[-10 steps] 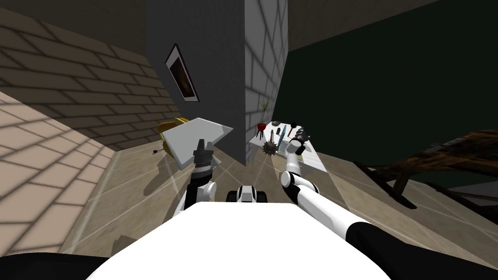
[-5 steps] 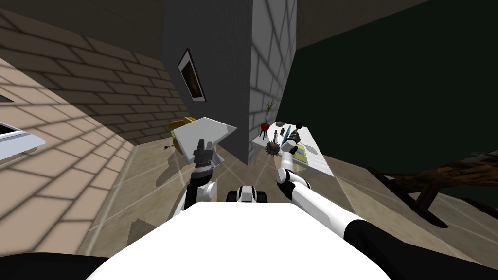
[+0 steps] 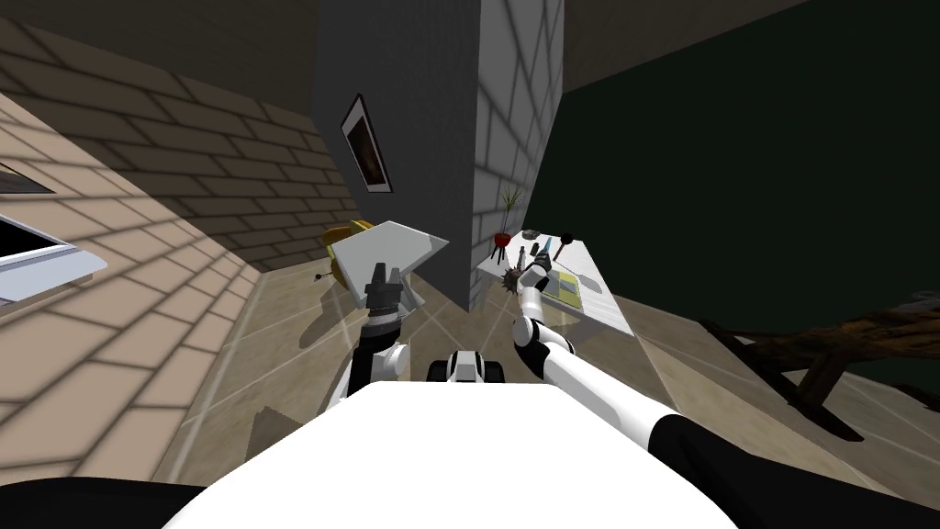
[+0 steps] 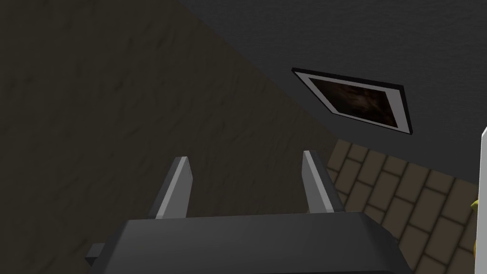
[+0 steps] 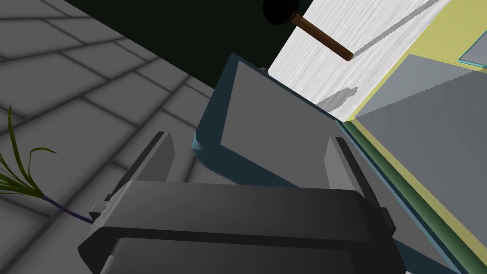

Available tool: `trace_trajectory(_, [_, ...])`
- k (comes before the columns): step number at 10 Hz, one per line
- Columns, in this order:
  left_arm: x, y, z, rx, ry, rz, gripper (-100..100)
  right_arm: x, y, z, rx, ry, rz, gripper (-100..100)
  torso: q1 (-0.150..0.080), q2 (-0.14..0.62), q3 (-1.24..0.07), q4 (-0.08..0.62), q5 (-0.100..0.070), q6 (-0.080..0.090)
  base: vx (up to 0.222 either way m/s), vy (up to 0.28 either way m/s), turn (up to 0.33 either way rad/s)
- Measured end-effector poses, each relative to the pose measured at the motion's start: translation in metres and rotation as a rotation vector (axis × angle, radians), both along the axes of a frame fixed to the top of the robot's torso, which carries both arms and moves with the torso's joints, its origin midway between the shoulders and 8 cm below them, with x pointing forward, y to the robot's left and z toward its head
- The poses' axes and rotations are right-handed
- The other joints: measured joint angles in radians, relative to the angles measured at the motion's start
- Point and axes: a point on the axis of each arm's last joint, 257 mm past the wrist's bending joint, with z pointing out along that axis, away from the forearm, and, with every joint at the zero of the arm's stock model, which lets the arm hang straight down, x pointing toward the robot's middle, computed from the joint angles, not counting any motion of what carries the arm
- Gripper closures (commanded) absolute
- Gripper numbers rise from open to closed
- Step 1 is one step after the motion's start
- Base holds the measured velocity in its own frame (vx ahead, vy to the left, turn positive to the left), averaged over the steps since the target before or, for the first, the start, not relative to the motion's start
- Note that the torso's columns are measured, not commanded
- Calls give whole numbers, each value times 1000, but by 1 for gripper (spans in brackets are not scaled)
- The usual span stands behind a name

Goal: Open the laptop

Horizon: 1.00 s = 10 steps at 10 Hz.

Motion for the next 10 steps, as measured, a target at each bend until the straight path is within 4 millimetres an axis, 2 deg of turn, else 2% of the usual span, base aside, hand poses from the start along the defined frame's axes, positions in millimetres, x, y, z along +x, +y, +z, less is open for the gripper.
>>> trace_trajectory(1, [0, 0, 0, 0, 0, 0, 0, 1, 7, -4, 9, 4, 9, -100, 0, 0, 0, 0, 0, 0, 0, 0, 0])
trace_trajectory(2, [0, 0, 0, 0, 0, 0, 0, 1, 8, -5, 10, 5, 11, -100, 0, 0, 0, 0, 0, 0, -5, 88, 339])
trace_trajectory(4, [0, 0, 0, 0, 0, 0, 0, 7, 2, -13, -158, 124, 47, -100, 6, -3, -2, -1, 2, -5, -4, 77, 73])
trace_trajectory(8, [0, 0, 0, 0, 0, 0, 0, 22, 10, 18, -447, 256, 75, -100, 0, 0, 0, 0, 0, -1, 4, -2, 2])
trace_trajectory(9, [0, 0, 0, 0, 0, 0, 0, 22, 9, 21, -483, 273, 69, -100, 0, 0, 0, 0, 0, 0, -12, 70, 290])
trace_trajectory(10, [0, 0, 0, 0, 0, 0, 0, 23, 3, 13, -566, 340, 73, -100, 6, -3, -2, -3, 0, -10, -5, 84, 149])
